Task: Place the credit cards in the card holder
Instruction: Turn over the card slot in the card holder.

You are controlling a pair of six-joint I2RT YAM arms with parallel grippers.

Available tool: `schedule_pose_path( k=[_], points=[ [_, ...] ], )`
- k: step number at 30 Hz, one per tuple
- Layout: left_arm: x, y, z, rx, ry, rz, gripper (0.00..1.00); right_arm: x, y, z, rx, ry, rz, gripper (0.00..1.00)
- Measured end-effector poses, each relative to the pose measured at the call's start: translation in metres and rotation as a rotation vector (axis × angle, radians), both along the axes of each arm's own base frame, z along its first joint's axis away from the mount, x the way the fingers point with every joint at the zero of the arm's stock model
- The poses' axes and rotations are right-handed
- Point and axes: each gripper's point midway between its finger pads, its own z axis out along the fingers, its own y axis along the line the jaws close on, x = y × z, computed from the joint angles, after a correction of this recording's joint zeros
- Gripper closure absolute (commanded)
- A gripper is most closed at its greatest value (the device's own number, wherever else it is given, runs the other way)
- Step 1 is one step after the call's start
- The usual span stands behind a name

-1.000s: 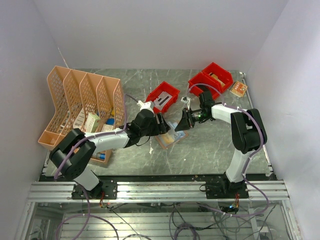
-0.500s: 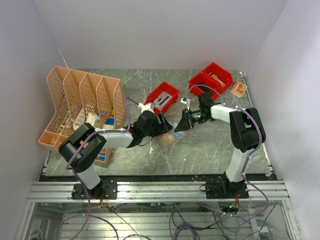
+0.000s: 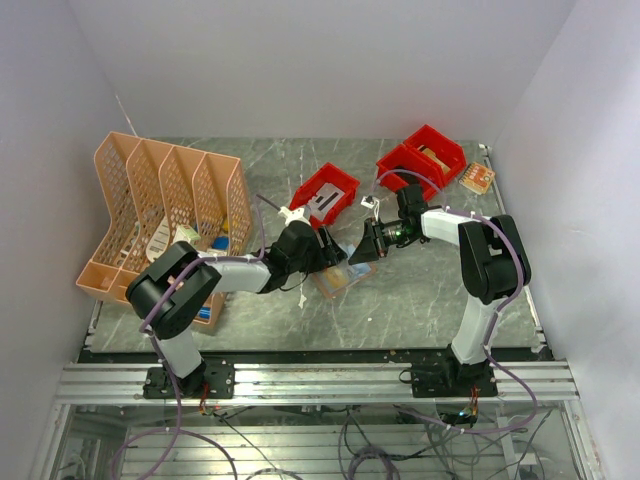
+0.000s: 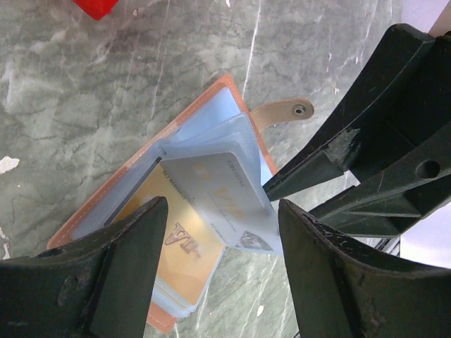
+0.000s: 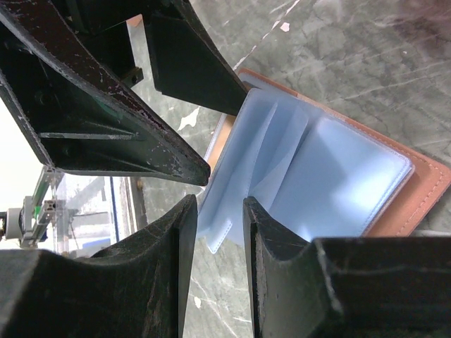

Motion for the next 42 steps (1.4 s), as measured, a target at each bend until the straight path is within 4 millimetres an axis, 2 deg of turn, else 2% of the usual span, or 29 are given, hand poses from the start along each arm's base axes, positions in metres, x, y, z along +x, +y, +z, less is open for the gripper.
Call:
schedule_pose_path(
  k=[12, 20, 24, 31, 42],
  points=[
    [0.0041, -0.0016, 0.0016, -0.007, -0.006, 0.004, 0.29, -0.0004, 0.0004, -0.0007, 0.000, 0.003, 0.002, 0.68],
    [0.0068, -0.0069, -0.0021, -0.013, 0.006, -0.007, 0.41, -0.0006, 0.0006, -0.0008, 0.000, 0.003, 0.002, 0.67],
    [0.0066, -0.0076, -0.0005, -0.021, 0.007, -0.011, 0.44, -0.0006, 0.0005, -0.0009, -0.001, 0.003, 0.002, 0.65],
    [0.0045, -0.0045, 0.0016, -0.031, 0.007, -0.015, 0.47, -0.0004, -0.0003, -0.0024, -0.010, 0.004, -0.001, 0.55],
    [0.0037, 0.0009, -0.0006, -0.035, 0.013, -0.016, 0.50, 0.0007, -0.0029, -0.0072, -0.038, -0.006, -0.007, 0.54]
  ],
)
